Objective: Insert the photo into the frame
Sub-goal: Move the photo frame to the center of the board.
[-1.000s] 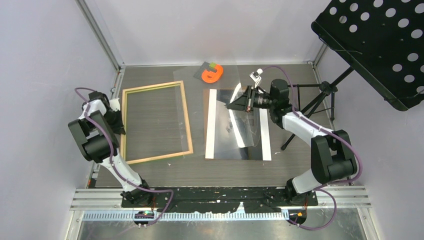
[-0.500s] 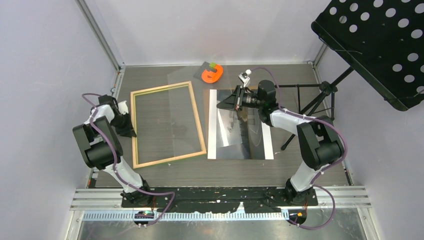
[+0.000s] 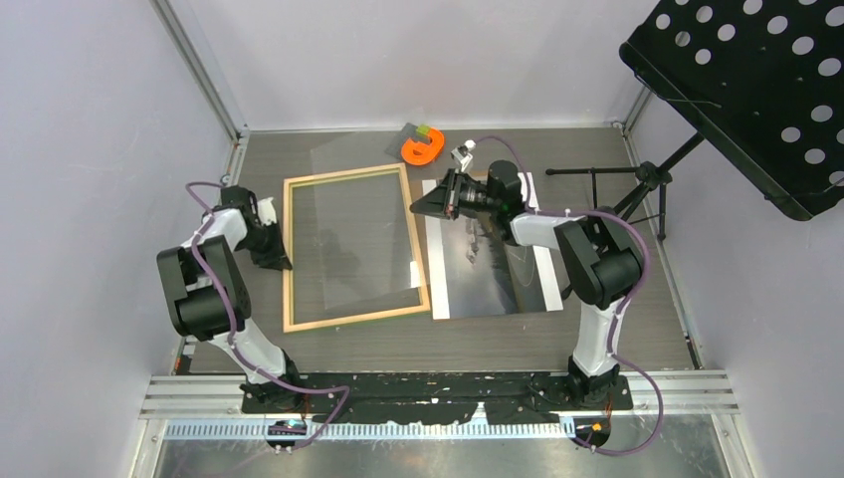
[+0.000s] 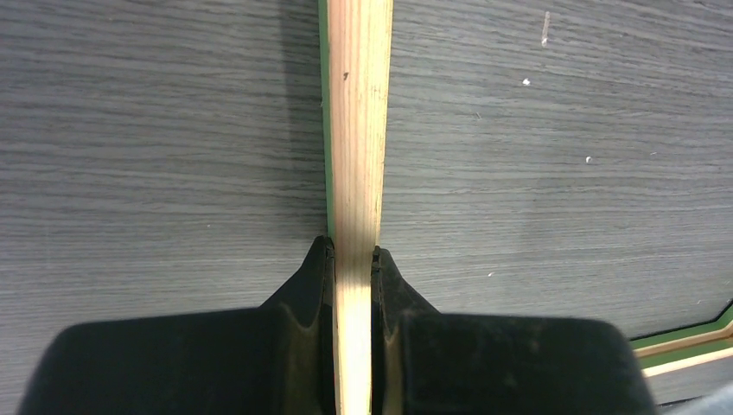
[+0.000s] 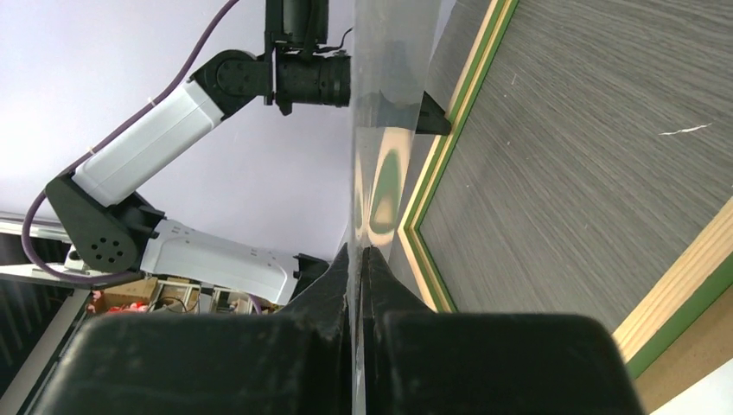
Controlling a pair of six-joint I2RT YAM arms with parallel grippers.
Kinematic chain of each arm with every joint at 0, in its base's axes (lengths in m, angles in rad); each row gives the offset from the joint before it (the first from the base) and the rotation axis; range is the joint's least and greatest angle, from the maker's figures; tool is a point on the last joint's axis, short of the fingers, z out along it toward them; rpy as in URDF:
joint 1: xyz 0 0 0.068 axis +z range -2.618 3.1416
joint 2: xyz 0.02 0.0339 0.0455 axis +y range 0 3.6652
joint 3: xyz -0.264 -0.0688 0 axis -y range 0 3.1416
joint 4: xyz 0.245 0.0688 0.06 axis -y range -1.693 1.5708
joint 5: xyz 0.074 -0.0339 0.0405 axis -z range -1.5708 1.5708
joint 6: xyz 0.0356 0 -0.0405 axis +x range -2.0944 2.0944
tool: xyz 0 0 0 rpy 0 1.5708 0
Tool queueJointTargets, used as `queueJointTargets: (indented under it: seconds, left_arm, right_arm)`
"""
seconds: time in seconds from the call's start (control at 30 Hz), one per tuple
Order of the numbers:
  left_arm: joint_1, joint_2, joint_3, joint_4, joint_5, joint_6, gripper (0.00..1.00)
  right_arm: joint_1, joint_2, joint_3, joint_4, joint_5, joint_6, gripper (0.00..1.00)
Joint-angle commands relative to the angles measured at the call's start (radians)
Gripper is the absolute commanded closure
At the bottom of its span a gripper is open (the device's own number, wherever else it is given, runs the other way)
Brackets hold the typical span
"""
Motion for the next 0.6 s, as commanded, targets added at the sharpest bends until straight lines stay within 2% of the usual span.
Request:
queueJointTargets:
  seconds: [0.0,0.27,0.43,0.57]
  left_arm:
    - [-0.006,-0.063,-0.029,0.013,0.085,-0.055,1.00]
    - [-0.009,-0.090,-0.059,0.005,0.080,-0.056,1.00]
    - [-0.009,-0.098,-0.042,-0.027,0.072,-0.044,0.79]
    - [-0.007,-0.119,-0.026,-0.055,0.050,-0.038,0.54]
  right_arm:
    - [0.018,0.036,0.052,0.115,0.007,0.032,0.94]
    - [0.062,0.128,0.080,0.188,0.025,0.083,0.94]
    - [0.086,0.172,0.106,0.207,0.040,0.097,0.94]
    - [0.092,0.195,0.121,0.211,0.047,0.099,0.94]
